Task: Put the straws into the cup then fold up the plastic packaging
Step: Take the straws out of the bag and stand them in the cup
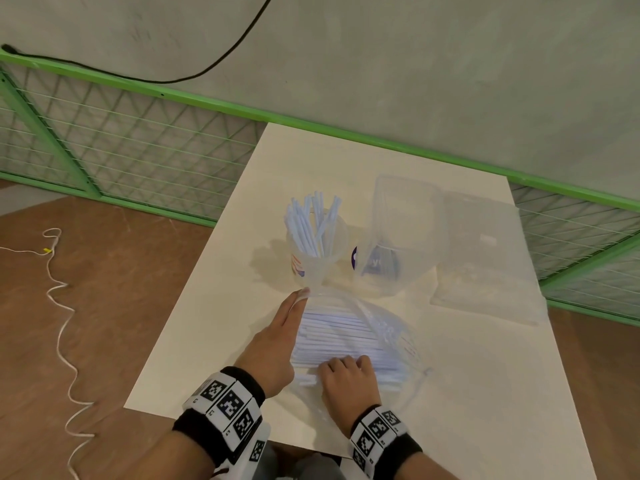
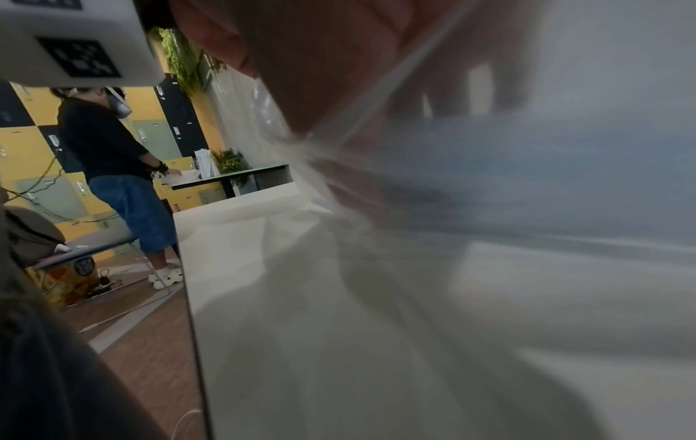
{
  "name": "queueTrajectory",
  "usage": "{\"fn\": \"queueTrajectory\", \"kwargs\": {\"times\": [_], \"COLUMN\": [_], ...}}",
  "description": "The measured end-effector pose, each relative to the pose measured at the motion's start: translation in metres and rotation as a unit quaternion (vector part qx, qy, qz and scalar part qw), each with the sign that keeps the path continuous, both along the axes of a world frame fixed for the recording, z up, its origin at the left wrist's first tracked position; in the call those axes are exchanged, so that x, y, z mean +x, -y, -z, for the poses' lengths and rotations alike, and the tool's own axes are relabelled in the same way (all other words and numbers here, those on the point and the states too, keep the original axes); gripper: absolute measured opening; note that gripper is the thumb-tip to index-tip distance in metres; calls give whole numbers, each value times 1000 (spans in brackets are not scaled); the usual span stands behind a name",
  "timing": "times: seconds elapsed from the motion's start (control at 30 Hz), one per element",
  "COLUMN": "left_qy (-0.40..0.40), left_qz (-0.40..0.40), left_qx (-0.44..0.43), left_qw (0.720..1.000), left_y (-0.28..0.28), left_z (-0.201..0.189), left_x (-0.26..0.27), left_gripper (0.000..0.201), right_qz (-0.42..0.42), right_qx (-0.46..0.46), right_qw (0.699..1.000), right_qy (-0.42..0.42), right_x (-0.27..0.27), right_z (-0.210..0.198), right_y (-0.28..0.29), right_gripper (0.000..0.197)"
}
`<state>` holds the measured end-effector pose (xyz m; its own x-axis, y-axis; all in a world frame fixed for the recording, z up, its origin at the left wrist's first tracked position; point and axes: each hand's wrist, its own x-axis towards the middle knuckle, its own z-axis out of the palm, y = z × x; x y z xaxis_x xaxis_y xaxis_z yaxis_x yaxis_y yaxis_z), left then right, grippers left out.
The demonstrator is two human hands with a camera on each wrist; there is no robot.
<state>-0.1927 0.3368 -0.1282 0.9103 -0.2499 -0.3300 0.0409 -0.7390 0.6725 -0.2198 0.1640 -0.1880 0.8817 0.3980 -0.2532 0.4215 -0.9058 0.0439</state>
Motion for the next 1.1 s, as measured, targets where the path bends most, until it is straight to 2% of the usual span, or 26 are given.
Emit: {"fn": "queueTrajectory", "kwargs": {"times": [0.1, 0.17, 0.23, 0.3, 0.37, 0.43, 0.53, 0.57, 0.63, 0.87, 1.0, 1.1], "left_qy": [5, 6, 6, 7, 7, 5, 4, 3, 4, 5, -1, -13], "left_qz": [-2, -5, -9, -10, -12, -15, -12, -12, -13, -15, -15, -12], "left_qx": [0, -5, -7, -11, -14, -14, -17, -18, -15, -20, -20, -8], "left_qw": [1000, 1000, 1000, 1000, 1000, 1000, 1000, 1000, 1000, 1000, 1000, 1000], "left_y": [0, 0, -1, -1, -2, -2, -4, -4, -4, -1, 1, -1], "left_z": [0, -1, -1, -2, -1, 0, 2, 2, 2, 0, -4, -2], "left_x": [0, 0, 0, -1, -1, -1, -1, -1, -1, -1, 1, 2], "left_gripper": [108, 107, 107, 106, 106, 106, 108, 108, 108, 106, 105, 108], "right_qz": [-10, -9, -2, 28, 71, 139, 255, 271, 271, 208, 247, 258], "right_qx": [12, 38, 79, 125, 224, 355, 558, 582, 574, 468, 460, 464], "right_qw": [1000, 999, 997, 991, 970, 922, 787, 764, 770, 851, 841, 839], "right_qy": [-2, -11, -26, -48, -62, -66, -63, -63, -71, -118, -143, -122], "right_x": [2, 3, 6, 11, 16, 16, 12, 11, 9, 13, 20, 46], "right_z": [-1, -9, -20, -33, -50, -69, -86, -89, -85, -73, -75, -113], "right_y": [5, 9, 13, 19, 26, 32, 32, 32, 32, 41, 45, 46], "right_gripper": [33, 27, 18, 26, 26, 20, 20, 19, 18, 39, 37, 20]}}
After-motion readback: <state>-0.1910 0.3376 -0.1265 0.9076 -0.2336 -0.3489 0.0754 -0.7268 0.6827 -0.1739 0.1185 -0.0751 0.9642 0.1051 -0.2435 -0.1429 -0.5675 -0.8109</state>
